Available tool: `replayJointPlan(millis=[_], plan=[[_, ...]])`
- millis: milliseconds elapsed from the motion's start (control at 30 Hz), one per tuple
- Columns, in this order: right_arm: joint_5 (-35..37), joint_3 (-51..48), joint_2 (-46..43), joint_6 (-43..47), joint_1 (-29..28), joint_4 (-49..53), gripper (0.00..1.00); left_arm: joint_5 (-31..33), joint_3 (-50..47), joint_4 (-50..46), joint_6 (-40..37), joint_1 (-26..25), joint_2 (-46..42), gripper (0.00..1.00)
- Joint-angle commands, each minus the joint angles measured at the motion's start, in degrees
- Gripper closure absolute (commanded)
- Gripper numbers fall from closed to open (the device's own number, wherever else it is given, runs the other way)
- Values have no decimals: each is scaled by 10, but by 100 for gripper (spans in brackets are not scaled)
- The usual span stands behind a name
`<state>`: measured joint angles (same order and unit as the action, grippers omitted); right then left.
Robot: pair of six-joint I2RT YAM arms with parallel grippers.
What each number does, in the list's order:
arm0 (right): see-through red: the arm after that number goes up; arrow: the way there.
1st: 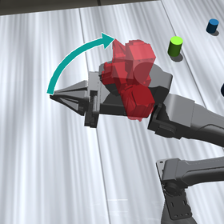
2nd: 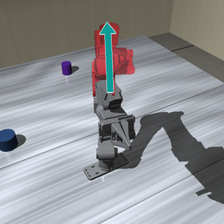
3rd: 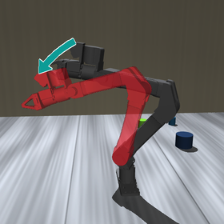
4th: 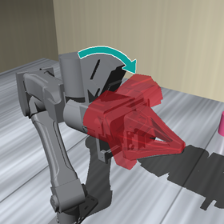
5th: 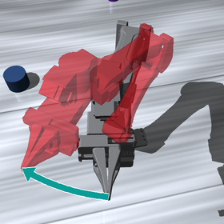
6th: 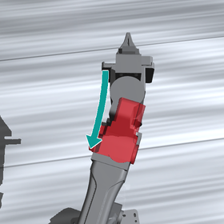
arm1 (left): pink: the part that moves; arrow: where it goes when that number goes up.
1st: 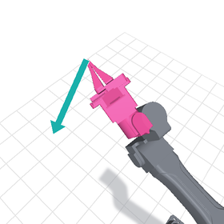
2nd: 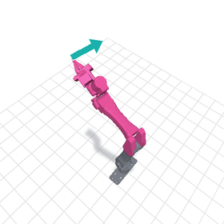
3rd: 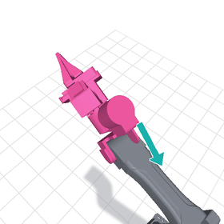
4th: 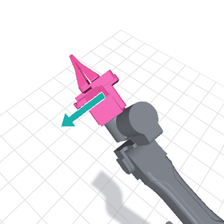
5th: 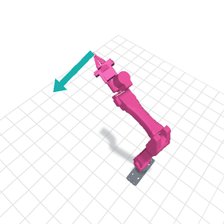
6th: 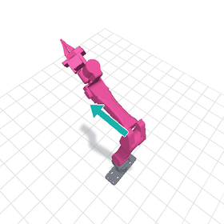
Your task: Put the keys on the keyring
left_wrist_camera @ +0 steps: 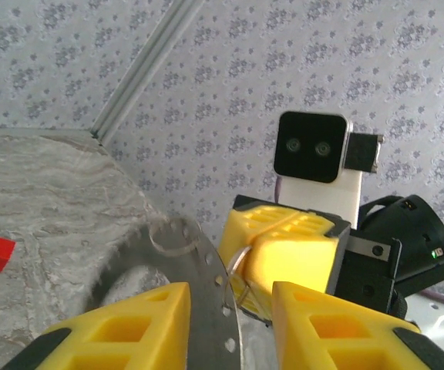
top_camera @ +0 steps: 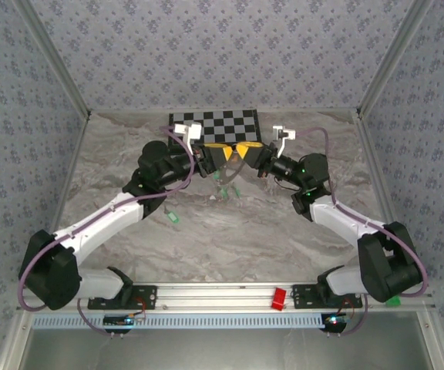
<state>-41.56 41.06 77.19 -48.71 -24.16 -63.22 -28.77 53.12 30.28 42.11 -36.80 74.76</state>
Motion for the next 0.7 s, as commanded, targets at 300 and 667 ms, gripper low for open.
replayJointPlan(millis=[300, 667], plan=[[-4, -1, -6, -12, 0, -46, 100, -14, 37, 51, 8, -4, 27, 78], [-10, 4, 2, -26, -1, -56, 100, -33, 41, 73, 9, -9, 36, 92]])
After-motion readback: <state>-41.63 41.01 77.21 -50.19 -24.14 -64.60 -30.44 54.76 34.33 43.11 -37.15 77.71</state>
